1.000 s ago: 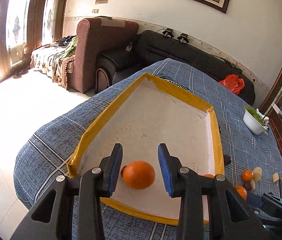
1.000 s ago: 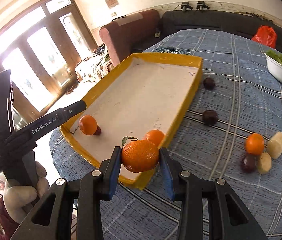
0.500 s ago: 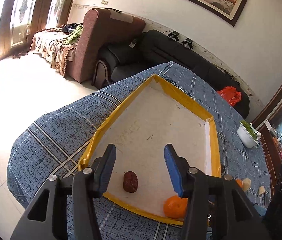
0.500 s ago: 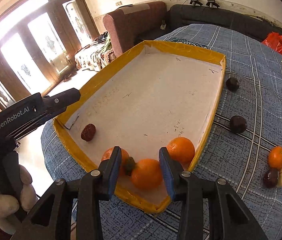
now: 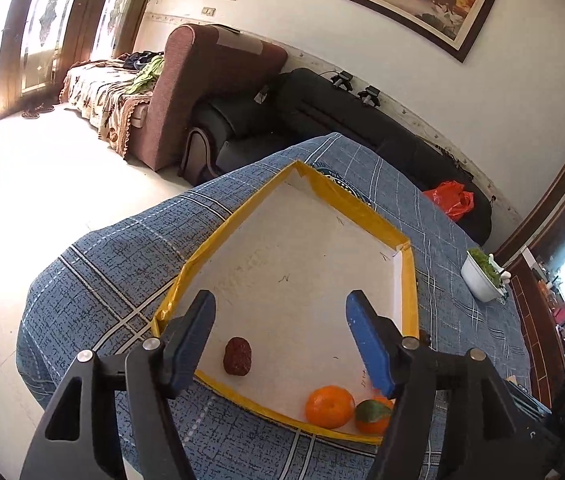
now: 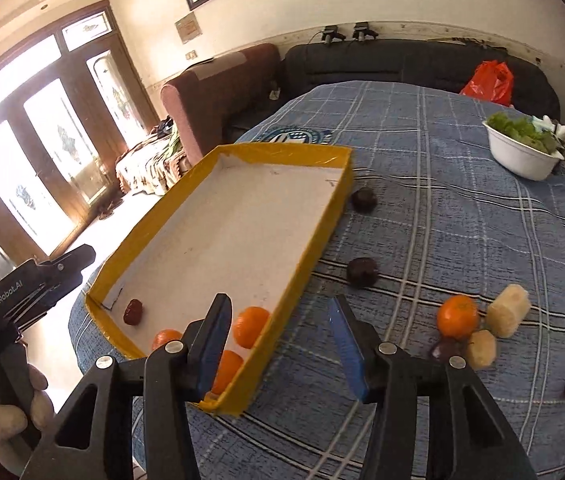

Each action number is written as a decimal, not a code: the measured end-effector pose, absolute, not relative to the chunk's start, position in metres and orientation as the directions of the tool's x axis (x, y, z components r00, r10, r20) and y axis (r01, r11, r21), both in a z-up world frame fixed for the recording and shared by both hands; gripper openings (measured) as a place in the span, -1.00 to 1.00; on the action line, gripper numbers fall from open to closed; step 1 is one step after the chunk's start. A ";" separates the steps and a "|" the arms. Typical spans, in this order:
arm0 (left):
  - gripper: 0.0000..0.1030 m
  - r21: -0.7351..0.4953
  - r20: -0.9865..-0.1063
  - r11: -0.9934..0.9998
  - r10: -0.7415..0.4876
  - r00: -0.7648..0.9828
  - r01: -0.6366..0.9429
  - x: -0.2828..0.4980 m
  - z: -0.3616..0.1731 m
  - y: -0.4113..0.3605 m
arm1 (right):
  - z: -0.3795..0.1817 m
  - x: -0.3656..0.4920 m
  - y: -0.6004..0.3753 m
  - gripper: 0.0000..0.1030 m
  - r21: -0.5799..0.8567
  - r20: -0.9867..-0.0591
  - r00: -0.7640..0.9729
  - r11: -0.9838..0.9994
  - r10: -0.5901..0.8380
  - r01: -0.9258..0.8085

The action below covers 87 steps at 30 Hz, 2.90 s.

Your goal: Organize fruits

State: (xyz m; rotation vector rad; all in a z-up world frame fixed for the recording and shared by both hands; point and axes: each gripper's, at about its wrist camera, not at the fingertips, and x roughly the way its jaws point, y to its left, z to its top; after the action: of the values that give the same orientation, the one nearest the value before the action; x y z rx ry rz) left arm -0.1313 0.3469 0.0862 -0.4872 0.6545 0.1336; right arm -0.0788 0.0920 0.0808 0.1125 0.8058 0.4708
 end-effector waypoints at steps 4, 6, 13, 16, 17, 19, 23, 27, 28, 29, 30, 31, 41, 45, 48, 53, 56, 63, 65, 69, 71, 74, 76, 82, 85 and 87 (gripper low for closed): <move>0.34 -0.384 -0.613 0.892 -0.052 0.788 -0.239 -0.131 0.089 0.333 | 0.082 -0.083 0.046 0.10 0.290 -0.660 0.632 0.914 0.406 -0.284; 0.35 -0.377 -0.611 0.899 -0.061 0.789 -0.223 -0.131 0.092 0.326 | 0.083 -0.085 0.021 0.12 0.296 -0.657 0.652 0.925 0.379 -0.239; 0.40 -0.354 -0.606 0.924 -0.110 0.788 -0.143 -0.129 0.097 0.292 | 0.073 -0.099 -0.080 0.18 0.336 -0.661 0.701 0.941 0.266 -0.040; 0.40 -0.330 -0.615 0.940 -0.147 0.775 -0.083 -0.125 0.096 0.268 | 0.064 -0.108 -0.106 0.18 0.349 -0.674 0.698 0.937 0.242 0.012; 0.40 -0.320 -0.616 0.946 -0.163 0.771 -0.055 -0.124 0.095 0.257 | 0.061 -0.109 -0.108 0.18 0.351 -0.678 0.695 0.936 0.239 0.019; 0.40 -0.298 -0.619 0.954 -0.190 0.762 -0.005 -0.122 0.095 0.237 | 0.055 -0.111 -0.113 0.18 0.358 -0.685 0.686 0.933 0.244 0.026; 0.40 -0.277 -0.639 0.958 -0.239 0.731 0.071 -0.117 0.090 0.208 | 0.049 -0.106 -0.104 0.18 0.370 -0.694 0.665 0.929 0.275 0.002; 0.40 -0.202 -0.695 0.976 -0.202 0.690 0.081 -0.114 0.080 0.199 | 0.045 -0.102 -0.089 0.19 0.366 -0.700 0.645 0.930 0.307 -0.045; 0.40 -0.155 -0.713 0.986 -0.157 0.684 0.064 -0.114 0.078 0.201 | 0.044 -0.102 -0.088 0.21 0.367 -0.700 0.643 0.929 0.311 -0.050; 0.40 -0.107 -0.726 0.993 -0.111 0.679 0.049 -0.114 0.076 0.206 | 0.042 -0.102 -0.087 0.22 0.370 -0.699 0.642 0.927 0.316 -0.054; 0.40 -0.056 -0.736 0.998 -0.066 0.674 0.036 -0.113 0.075 0.212 | 0.042 -0.102 -0.087 0.24 0.375 -0.697 0.641 0.925 0.322 -0.056; 0.41 -0.009 -0.742 1.000 -0.019 0.670 0.018 -0.113 0.073 0.221 | 0.040 -0.103 -0.088 0.25 0.378 -0.695 0.642 0.924 0.324 -0.057; 0.59 0.043 -0.860 0.977 -0.070 0.505 0.208 -0.084 0.042 0.227 | 0.020 -0.090 -0.084 0.28 0.413 -0.710 0.613 0.910 0.347 -0.037; 0.72 0.106 -0.866 0.973 -0.010 0.499 0.203 -0.056 0.047 0.225 | 0.028 -0.094 -0.088 0.29 0.403 -0.698 0.634 0.914 0.334 -0.037; 0.71 0.421 -0.756 0.905 0.314 0.574 0.059 -0.037 0.050 0.233 | 0.033 -0.096 -0.094 0.31 0.407 -0.687 0.650 0.913 0.325 -0.027; 0.69 0.269 -0.770 0.963 0.221 0.599 -0.009 -0.036 0.072 0.262 | 0.030 -0.094 -0.095 0.33 0.419 -0.685 0.650 0.908 0.329 -0.018; 0.69 0.194 -0.784 0.980 0.123 0.608 0.053 -0.043 0.070 0.253 | 0.025 -0.090 -0.089 0.33 0.428 -0.692 0.636 0.903 0.342 -0.020; 0.69 0.444 -0.712 0.896 0.346 0.611 0.010 -0.028 0.047 0.245 | 0.029 -0.091 -0.087 0.34 0.411 -0.691 0.639 0.911 0.339 -0.038; 0.69 0.533 -0.643 0.844 0.448 0.621 -0.056 -0.018 0.050 0.263 | 0.032 -0.093 -0.092 0.35 0.416 -0.685 0.648 0.909 0.333 -0.028; 0.69 0.396 -0.688 0.913 0.367 0.626 -0.100 -0.016 0.073 0.285 | 0.035 -0.096 -0.102 0.39 0.424 -0.677 0.661 0.905 0.324 -0.009; 0.69 0.265 -0.721 0.960 0.256 0.644 -0.085 -0.023 0.084 0.286 | 0.034 -0.095 -0.106 0.39 0.429 -0.675 0.664 0.903 0.320 0.002; 0.69 0.045 -0.749 0.999 0.039 0.661 -0.008 -0.035 0.097 0.275 | 0.033 -0.094 -0.110 0.39 0.436 -0.677 0.665 0.900 0.315 0.017; 0.69 -0.056 -0.738 0.997 -0.077 0.670 0.054 -0.038 0.104 0.260 | 0.033 -0.094 -0.111 0.39 0.437 -0.678 0.664 0.899 0.316 0.018; 0.69 -0.197 -0.717 0.940 -0.332 0.614 0.278 -0.039 0.101 0.181 | 0.032 -0.094 -0.102 0.39 0.445 -0.679 0.642 0.895 0.356 -0.025; 0.35 -0.182 -0.741 0.917 -0.365 0.564 0.354 -0.036 0.083 0.139 | 0.030 -0.093 -0.091 0.39 0.440 -0.684 0.620 0.895 0.386 -0.071; -0.04 -0.196 -0.767 0.902 -0.386 0.512 0.386 -0.040 0.067 0.124 | 0.029 -0.091 -0.092 0.39 0.443 -0.685 0.613 0.893 0.395 -0.080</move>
State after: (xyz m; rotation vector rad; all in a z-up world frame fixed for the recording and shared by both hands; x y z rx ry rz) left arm -0.0398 0.1236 0.0671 -0.0003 0.9226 -0.4640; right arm -0.0913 -0.0917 0.0293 0.3921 0.8731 0.2816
